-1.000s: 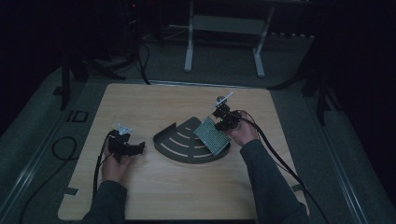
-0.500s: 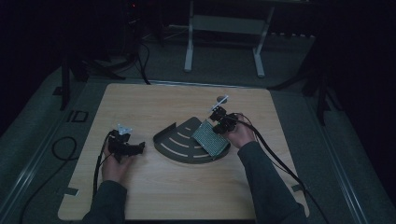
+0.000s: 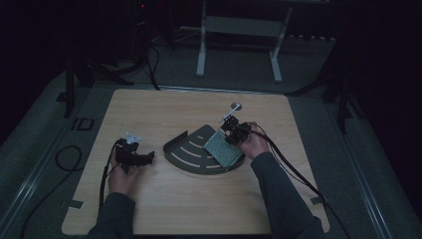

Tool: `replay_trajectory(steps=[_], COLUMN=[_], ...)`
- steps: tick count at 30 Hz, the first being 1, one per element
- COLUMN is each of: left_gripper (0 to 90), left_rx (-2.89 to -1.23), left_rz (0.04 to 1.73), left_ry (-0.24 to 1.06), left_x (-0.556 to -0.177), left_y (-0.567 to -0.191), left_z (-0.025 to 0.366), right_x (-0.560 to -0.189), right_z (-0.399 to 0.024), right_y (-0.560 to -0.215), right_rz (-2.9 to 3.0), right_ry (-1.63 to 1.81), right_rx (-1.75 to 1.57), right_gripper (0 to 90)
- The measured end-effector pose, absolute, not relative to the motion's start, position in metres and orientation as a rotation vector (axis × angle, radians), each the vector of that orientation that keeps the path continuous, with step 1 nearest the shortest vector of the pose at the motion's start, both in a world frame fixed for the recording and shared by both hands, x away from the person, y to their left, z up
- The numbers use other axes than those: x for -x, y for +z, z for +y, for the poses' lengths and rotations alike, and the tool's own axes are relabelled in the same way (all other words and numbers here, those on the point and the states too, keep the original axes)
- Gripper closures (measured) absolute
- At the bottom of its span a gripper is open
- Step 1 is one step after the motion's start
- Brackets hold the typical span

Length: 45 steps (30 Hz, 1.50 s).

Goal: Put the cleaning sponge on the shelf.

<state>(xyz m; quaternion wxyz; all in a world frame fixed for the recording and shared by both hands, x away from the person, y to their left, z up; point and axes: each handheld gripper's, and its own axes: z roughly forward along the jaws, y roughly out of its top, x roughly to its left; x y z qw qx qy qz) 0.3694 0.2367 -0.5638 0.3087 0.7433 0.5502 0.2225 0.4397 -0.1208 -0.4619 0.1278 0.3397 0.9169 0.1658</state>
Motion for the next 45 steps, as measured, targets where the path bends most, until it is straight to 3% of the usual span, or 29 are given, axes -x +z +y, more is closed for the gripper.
replay_trajectory(steps=[27,34,39,42,45], left_gripper=[10.8,10.8,10.8,10.8,10.8], left_rx=[-1.966,-1.963,-1.965,-1.966,-1.966], left_rz=[1.454,1.455,1.454,1.454,1.453], left_ry=[0.588,0.588,0.588,0.589,0.589], left_x=[-0.369,-0.369,-0.369,-0.369,-0.369], left_y=[-0.564,-0.564,-0.564,-0.564,-0.564], left_z=[0.237,0.237,0.237,0.237,0.237], right_x=[-0.444,-0.437,-0.431,-0.424,-0.42], right_z=[-0.121,-0.131,-0.148,-0.171,-0.181], right_y=[-0.469,-0.458,-0.456,-0.454,-0.452], right_rz=[2.655,2.632,2.619,2.601,2.599], right_ry=[0.433,0.5,0.521,0.569,0.604], right_rx=[-0.993,-1.005,-1.025,-1.073,-1.108], right_gripper=[89.3,78.1,67.8,56.8,53.0])
